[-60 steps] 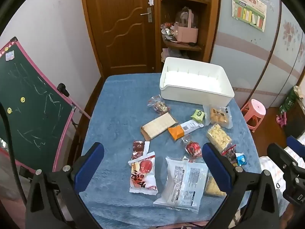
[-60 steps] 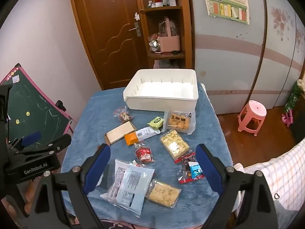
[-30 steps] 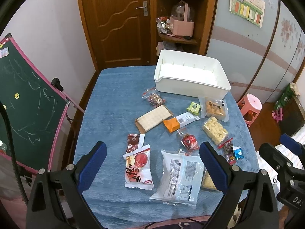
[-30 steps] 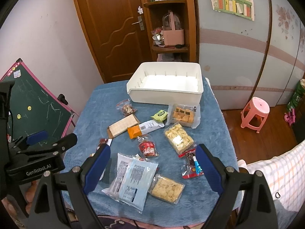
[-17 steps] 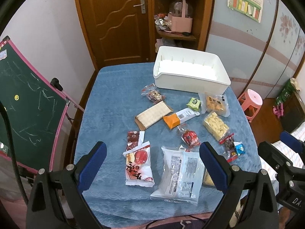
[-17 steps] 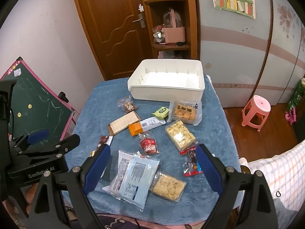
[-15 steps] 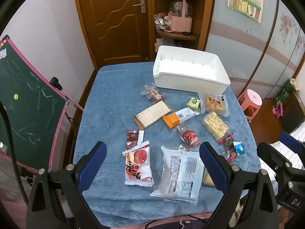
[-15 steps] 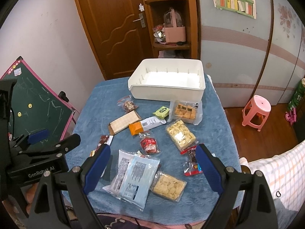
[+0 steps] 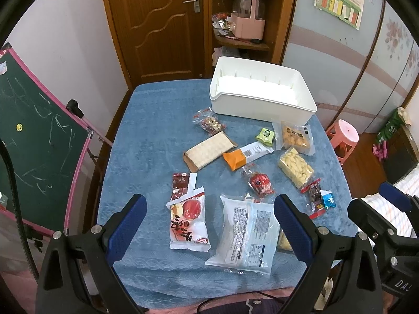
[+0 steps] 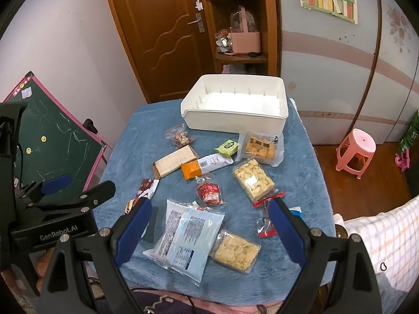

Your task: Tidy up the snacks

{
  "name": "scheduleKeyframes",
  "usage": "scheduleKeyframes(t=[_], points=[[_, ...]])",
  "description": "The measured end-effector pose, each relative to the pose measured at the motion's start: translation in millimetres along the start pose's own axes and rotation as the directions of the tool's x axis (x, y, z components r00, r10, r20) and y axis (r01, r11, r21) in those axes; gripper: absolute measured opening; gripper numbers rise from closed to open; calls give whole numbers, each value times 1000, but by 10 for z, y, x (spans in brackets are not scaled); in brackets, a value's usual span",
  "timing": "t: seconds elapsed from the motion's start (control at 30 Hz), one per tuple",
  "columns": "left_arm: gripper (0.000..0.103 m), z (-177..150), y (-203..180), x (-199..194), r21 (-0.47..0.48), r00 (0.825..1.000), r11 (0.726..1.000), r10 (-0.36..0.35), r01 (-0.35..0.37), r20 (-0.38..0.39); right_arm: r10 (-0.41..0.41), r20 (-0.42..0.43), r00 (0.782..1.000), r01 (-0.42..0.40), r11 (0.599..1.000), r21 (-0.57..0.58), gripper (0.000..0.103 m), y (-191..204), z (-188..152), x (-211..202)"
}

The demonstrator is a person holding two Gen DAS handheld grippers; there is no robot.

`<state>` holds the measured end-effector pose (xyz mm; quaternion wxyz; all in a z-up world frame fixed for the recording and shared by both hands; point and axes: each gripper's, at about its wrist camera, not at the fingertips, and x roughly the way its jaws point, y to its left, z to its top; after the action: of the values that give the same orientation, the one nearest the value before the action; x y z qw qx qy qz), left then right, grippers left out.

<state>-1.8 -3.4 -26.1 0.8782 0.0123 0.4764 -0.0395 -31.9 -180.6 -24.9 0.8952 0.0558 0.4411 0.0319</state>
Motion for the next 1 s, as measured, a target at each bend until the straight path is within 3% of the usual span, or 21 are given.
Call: scheduleKeyframes(t=[1.0], points=[[97,-12,25,12,1,1000,1000,1,-1,-5,23,-49,999,-25,999,-36,92,104,-2,107]])
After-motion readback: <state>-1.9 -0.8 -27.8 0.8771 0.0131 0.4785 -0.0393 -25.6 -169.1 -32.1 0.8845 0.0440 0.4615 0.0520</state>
